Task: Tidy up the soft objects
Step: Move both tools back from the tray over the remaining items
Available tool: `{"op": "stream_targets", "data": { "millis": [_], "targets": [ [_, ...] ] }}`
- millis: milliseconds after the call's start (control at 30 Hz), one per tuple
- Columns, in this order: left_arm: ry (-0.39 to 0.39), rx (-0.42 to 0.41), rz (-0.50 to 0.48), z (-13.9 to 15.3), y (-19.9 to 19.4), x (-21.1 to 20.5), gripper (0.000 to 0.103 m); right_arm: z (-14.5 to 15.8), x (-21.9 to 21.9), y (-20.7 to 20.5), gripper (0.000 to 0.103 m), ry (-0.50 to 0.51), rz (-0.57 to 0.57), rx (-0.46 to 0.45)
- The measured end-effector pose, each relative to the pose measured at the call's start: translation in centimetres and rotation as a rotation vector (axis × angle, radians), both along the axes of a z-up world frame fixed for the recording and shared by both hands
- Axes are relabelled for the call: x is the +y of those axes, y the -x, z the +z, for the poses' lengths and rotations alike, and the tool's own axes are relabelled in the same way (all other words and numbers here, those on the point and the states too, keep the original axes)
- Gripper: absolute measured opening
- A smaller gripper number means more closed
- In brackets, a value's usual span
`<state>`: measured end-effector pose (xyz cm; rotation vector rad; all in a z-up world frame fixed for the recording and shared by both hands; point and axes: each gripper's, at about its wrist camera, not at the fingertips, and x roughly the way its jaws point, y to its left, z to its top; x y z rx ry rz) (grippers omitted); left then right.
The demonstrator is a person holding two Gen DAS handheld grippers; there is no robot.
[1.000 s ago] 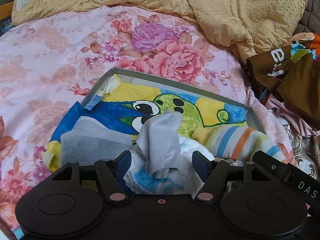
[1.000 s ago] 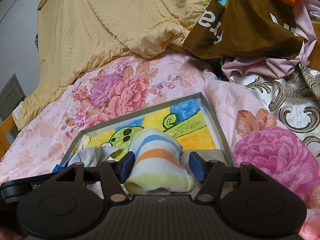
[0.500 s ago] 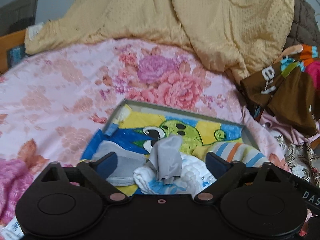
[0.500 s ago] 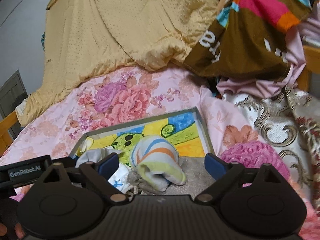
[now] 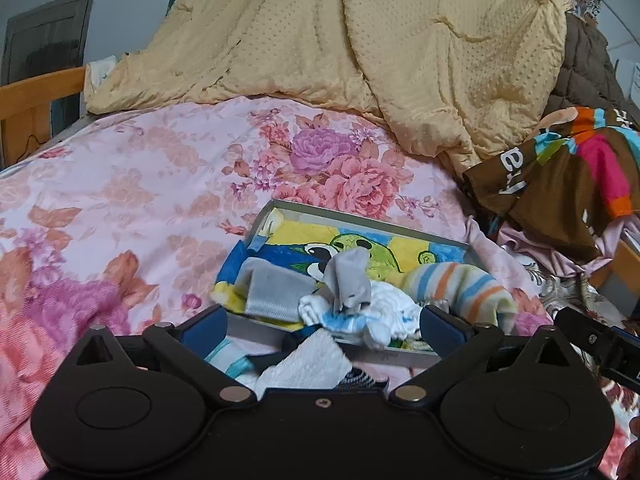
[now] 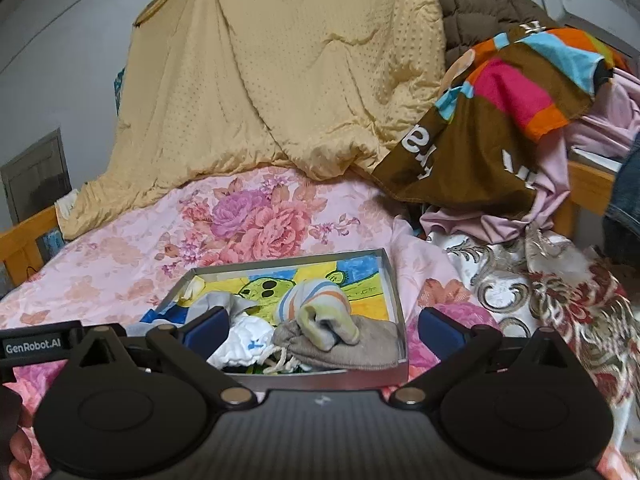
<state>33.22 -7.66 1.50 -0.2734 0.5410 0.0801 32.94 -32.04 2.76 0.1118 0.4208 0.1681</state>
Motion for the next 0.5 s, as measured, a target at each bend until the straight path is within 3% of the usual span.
{"op": "stream_targets", "data": {
  "millis": [167, 500],
  "targets": [
    [-0.021, -0.035, -0.006, 0.6, 3.1, -0.1, 0.102, -0.1, 0.1, 3.1, 0.102, 0.035, -0.017, -0.033],
    [-0.138, -0.117, -0.068, 1.1, 9.8, -1.8, 0.102, 0.0, -0.4, 9.3, 0.102, 0.059, -0.111, -0.113]
  ]
}}
